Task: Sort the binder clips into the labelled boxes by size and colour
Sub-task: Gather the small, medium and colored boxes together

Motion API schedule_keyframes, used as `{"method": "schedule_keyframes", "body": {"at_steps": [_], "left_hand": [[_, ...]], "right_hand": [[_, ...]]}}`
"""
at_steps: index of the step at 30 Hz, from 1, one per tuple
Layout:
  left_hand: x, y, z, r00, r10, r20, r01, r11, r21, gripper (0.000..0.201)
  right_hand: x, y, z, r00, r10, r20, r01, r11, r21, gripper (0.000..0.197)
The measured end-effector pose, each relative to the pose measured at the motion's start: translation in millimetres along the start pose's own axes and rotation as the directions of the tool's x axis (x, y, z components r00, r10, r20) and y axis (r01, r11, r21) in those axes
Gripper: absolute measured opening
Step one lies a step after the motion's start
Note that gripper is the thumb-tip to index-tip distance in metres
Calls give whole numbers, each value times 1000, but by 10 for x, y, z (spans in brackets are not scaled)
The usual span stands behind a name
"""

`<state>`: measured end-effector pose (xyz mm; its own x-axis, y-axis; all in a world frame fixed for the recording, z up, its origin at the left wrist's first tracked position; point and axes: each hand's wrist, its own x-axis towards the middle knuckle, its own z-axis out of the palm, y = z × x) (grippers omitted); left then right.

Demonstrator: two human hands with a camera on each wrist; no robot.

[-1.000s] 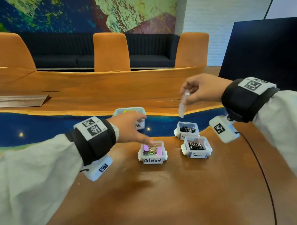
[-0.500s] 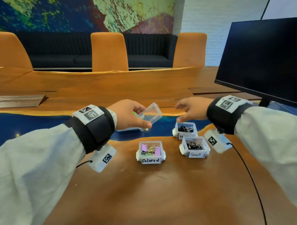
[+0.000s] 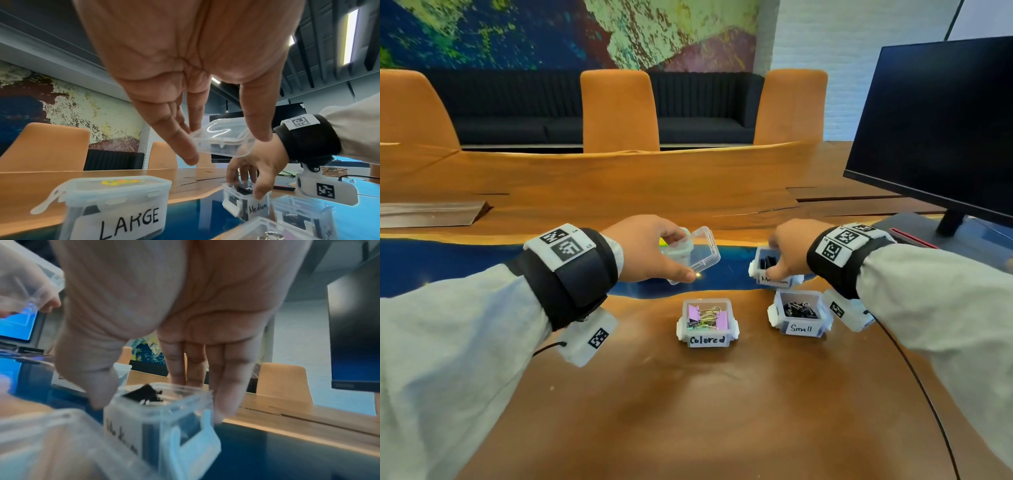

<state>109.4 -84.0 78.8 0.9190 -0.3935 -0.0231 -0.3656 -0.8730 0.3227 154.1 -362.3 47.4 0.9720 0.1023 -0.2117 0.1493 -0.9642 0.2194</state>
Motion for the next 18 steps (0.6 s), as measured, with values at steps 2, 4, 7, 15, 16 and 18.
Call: {"method": "schedule_keyframes", "body": {"at_steps": [2, 4, 7, 15, 16, 18], "left_hand": [[-34, -36, -22, 1000, -12, -5, 12, 1000, -6, 61], [-56, -73, -47, 1000, -20, -10, 20, 1000, -6, 65], [-92, -125, -102, 999, -27, -23, 27, 1000, -3, 65], [-398, -187, 26, 998, -44, 53, 42, 999, 32, 75], [-470, -151, 67, 995, -19, 94, 15, 999, 37, 74], [-608, -79, 159, 985, 29, 168, -33, 999, 25, 68]], "right_hand": [[-82, -32, -84, 996, -19, -91, 15, 999, -44, 86], [-200, -82, -193, 986, -55, -158, 55, 998, -9, 86], [-506, -230, -313, 970, -157, -183, 178, 979, 101, 83], [-1361, -811, 216, 915, -395, -87, 399, 849, 345, 76], [-1379, -864, 312, 912, -401, -85, 403, 839, 366, 75], [-1375, -938, 451, 911, -404, -84, 400, 817, 415, 75]]}}
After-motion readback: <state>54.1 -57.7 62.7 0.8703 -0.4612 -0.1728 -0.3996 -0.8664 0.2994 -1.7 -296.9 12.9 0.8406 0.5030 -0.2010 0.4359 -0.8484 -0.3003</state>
